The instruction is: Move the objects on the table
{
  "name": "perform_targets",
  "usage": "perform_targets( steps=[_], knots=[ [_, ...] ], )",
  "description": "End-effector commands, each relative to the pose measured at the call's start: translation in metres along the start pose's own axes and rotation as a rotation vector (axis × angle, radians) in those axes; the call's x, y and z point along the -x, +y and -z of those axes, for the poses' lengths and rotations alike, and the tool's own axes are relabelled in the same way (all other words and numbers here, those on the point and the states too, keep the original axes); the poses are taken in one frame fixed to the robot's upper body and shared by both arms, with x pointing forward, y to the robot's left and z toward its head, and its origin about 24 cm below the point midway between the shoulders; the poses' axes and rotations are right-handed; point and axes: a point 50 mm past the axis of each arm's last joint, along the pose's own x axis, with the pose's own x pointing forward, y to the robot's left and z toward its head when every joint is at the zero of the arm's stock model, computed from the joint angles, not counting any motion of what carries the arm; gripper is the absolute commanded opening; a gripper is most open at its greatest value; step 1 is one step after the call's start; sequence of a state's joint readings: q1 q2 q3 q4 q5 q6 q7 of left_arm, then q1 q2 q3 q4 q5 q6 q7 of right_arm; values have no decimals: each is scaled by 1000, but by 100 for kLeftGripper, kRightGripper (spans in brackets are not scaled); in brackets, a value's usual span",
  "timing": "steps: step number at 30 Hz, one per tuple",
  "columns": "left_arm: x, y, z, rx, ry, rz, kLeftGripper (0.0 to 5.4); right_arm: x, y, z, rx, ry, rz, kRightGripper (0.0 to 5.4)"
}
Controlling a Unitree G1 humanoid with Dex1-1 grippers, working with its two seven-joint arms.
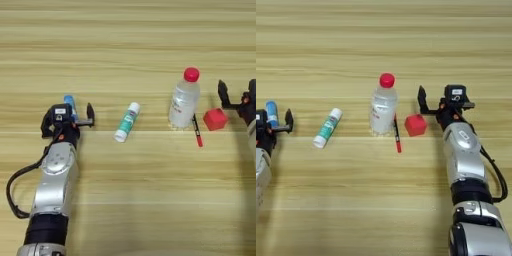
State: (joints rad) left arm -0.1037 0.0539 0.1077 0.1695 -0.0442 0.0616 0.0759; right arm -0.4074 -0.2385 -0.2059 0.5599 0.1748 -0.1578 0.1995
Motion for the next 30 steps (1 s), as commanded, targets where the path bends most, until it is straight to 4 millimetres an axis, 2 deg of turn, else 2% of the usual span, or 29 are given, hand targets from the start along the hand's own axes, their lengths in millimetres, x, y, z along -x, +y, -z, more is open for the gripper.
perform_targets(
  steps=[1,21,23,30],
  knots=[
    [-3,1,1,-20,1,-8,540,1,-1,0,7,12,5,537],
    [-6,6,27,-4,135,-29,540,1,-1,0,4,11,6,537],
    [-5,6,28,-1,142,-32,507,1,-1,0,3,11,6,540],
    [-3,5,31,29,161,-24,439,0,0,0,0,12,6,540]
  ],
)
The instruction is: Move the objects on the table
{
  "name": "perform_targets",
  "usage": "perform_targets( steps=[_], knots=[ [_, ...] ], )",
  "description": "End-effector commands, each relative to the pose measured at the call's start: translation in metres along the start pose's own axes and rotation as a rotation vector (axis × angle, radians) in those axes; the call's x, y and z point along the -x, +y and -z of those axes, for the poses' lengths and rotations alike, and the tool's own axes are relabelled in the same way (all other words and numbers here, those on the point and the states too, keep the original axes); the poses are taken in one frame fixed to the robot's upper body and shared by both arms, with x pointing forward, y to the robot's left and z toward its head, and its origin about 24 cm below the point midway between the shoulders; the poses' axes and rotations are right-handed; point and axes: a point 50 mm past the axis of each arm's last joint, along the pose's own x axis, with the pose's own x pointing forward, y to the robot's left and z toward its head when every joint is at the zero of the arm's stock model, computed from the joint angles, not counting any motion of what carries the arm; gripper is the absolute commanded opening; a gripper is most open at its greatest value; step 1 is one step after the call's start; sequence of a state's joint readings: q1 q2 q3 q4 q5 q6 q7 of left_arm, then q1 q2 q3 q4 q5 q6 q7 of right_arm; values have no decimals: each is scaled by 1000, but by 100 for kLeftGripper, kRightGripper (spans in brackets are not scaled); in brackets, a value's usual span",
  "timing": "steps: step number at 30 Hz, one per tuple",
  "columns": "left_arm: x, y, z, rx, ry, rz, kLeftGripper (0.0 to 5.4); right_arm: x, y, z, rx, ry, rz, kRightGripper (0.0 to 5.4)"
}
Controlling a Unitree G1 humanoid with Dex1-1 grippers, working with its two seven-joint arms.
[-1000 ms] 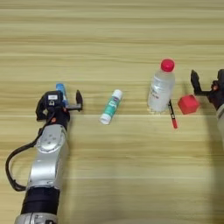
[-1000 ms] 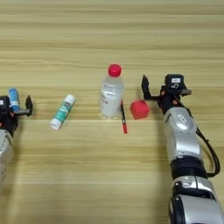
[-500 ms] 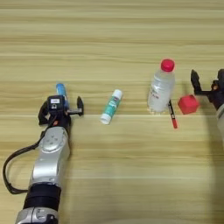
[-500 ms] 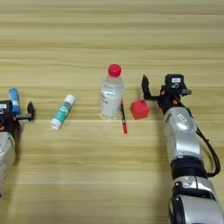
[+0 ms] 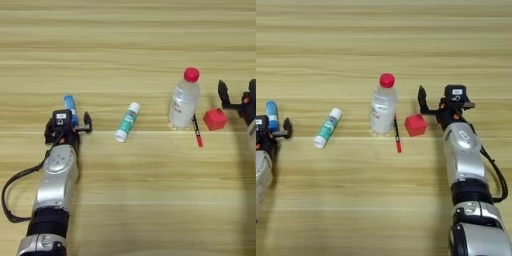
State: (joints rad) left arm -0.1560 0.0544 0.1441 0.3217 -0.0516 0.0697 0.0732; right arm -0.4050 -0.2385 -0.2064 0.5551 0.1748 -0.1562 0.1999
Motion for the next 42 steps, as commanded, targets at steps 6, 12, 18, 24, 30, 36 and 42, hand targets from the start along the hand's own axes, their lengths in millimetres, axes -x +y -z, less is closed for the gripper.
perform_targets(
  steps=[6,12,18,24,30,36,42],
  knots=[
    [4,2,11,20,50,-1,354,0,0,1,-2,13,7,540],
    [5,2,11,27,47,4,265,0,0,0,-2,12,7,540],
    [4,2,11,35,44,-1,212,0,0,0,-1,13,6,540],
    [4,3,11,45,42,-1,143,0,0,0,-1,13,6,540],
    [3,2,4,50,-3,20,136,0,0,0,-1,13,6,540],
    [-1,-1,-10,74,-82,57,136,0,0,0,0,14,6,540],
    [-3,-7,-30,96,-197,113,136,1,0,0,-2,10,9,540]
  ],
)
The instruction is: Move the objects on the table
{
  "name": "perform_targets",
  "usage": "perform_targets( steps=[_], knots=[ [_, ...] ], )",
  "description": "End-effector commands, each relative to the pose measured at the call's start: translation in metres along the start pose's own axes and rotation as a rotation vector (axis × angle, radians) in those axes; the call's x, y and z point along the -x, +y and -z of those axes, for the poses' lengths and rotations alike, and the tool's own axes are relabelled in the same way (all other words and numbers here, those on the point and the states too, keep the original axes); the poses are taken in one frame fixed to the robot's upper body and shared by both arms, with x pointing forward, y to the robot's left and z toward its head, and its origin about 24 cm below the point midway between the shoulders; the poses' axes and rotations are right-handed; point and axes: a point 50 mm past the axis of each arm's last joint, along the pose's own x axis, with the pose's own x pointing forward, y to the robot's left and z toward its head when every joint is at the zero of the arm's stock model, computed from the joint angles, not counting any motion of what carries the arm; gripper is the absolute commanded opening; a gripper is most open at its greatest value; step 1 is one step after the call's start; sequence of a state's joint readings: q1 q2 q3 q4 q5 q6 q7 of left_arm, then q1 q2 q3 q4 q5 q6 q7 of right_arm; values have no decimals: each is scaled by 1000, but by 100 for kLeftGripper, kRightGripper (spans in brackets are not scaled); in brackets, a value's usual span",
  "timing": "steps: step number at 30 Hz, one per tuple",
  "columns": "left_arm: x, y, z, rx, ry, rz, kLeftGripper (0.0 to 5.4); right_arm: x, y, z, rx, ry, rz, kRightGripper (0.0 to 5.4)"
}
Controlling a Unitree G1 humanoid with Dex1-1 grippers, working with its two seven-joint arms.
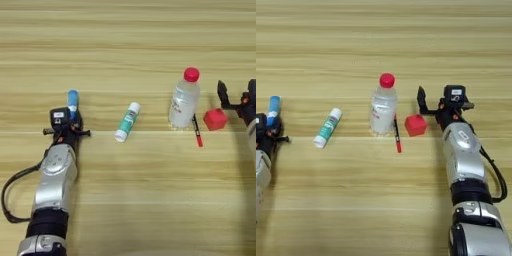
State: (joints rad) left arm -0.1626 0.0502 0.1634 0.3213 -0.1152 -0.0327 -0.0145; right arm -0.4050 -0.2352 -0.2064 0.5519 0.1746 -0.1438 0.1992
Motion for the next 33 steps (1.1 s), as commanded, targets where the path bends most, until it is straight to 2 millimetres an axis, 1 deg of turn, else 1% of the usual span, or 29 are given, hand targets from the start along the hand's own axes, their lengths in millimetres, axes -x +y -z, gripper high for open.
perform_targets(
  steps=[1,5,7,13,16,19,21,28,31,33],
  knots=[
    [-6,-7,-19,17,-103,45,136,1,-2,-1,0,-1,13,540],
    [-7,-8,-25,22,-137,60,136,2,-4,-3,-7,-15,20,540],
    [-7,-8,-27,23,-148,65,136,2,-4,-7,-5,-40,26,540],
    [-7,-14,-32,25,-183,101,136,9,-1,-38,40,-181,17,540],
    [-6,-15,-32,21,-184,110,136,15,7,-60,49,-259,-11,540],
    [-4,-18,-34,8,-197,124,136,24,26,-86,66,-347,-79,540],
    [-3,-20,-36,6,-203,132,136,29,38,-97,68,-378,-124,540],
    [0,-23,-38,2,-209,147,136,38,80,-115,62,-409,-270,540],
    [2,-26,-40,6,-218,158,136,41,100,-126,43,-428,-349,540],
    [3,-28,-41,12,-225,170,136,43,113,-129,31,-426,-410,540]
  ],
)
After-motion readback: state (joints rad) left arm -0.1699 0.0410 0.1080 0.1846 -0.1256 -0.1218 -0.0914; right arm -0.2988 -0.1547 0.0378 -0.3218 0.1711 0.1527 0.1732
